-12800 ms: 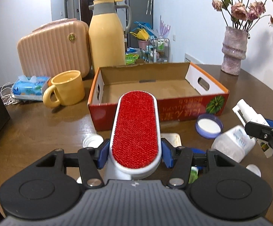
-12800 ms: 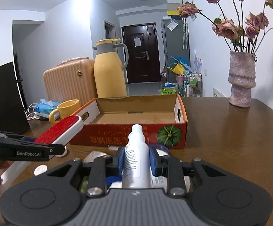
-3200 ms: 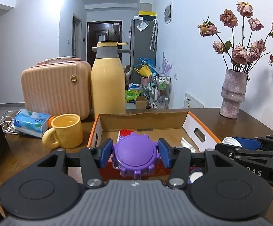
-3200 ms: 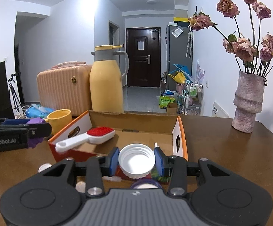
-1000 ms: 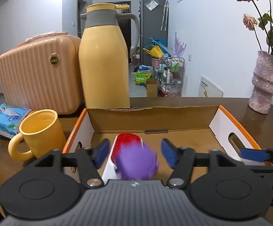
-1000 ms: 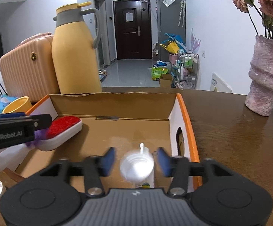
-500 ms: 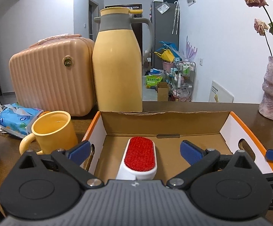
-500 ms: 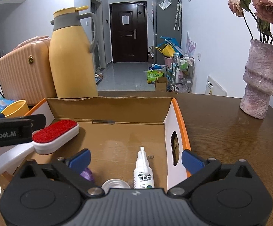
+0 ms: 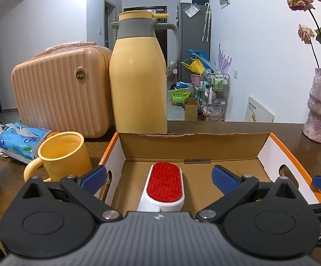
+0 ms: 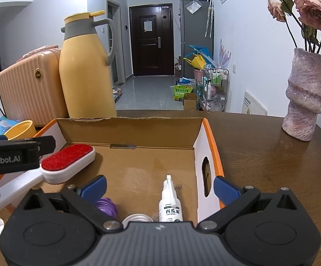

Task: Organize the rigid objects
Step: 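Hold both open tools above the box contents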

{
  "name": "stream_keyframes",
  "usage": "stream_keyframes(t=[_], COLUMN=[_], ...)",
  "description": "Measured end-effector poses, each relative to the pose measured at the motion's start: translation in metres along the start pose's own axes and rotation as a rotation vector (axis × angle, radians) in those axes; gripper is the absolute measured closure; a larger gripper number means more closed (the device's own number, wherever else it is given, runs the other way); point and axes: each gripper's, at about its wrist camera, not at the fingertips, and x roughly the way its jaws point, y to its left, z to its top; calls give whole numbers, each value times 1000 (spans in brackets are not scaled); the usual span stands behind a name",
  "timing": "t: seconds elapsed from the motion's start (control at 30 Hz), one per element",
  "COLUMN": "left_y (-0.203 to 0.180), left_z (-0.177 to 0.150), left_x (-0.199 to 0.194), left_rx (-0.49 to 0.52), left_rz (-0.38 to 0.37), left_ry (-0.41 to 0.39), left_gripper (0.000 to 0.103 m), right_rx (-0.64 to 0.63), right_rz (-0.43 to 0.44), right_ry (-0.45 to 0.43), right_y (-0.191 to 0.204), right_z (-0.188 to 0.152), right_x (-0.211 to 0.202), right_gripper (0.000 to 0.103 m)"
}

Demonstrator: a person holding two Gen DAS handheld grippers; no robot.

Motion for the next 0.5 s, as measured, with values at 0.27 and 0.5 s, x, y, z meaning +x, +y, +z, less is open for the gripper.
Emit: stream_keyframes(t=[0.27,0.5], left_y=[4,7], left_z=[2,-1], left_x=[-8,-19], left_rx=[-16,-14], left_rz=[-10,-13], left_ry=[-10,-22], left_gripper=[0,0], right_rx=[-8,-8], right_rz=[6,8], right_ry=[-23,-51], right_y=[4,6], right_z=[0,-4], right_x=[-9,-21], right_gripper=[0,0])
